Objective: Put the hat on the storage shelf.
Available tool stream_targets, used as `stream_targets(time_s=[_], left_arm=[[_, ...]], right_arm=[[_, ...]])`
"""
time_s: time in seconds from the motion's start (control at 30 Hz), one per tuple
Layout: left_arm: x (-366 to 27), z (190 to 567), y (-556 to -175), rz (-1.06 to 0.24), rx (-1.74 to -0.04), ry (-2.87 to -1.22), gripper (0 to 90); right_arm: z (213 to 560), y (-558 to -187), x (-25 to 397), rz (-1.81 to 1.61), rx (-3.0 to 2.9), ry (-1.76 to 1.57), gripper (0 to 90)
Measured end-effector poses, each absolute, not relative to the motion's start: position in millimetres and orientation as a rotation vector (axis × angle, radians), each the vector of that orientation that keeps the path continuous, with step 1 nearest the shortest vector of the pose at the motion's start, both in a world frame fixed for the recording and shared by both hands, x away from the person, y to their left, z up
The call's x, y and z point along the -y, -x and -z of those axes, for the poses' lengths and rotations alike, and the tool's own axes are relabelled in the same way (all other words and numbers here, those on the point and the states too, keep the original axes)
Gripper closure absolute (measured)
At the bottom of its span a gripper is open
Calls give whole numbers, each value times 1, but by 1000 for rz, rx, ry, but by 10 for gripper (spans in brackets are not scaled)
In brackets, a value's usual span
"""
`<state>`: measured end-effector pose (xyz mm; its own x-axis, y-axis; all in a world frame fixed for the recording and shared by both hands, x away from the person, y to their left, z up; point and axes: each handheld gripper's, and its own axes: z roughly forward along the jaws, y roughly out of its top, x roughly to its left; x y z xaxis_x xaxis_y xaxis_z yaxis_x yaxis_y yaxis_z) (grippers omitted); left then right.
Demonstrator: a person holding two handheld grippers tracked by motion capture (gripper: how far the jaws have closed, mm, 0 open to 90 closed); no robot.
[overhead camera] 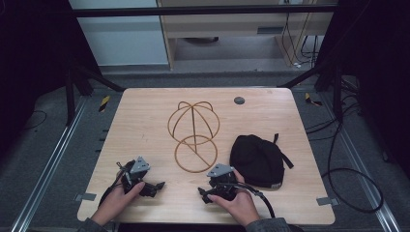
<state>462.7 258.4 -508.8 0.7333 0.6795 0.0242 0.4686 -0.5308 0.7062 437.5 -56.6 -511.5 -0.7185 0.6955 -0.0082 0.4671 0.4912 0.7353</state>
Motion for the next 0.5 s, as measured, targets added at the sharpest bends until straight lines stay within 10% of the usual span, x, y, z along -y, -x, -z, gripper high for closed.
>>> stream_targets(time_s=[0.5], left_arm=[[-258, 509, -463, -387, -861, -2231, 0]], right_arm=[[493, -421, 62, -979, -2374, -935, 74]])
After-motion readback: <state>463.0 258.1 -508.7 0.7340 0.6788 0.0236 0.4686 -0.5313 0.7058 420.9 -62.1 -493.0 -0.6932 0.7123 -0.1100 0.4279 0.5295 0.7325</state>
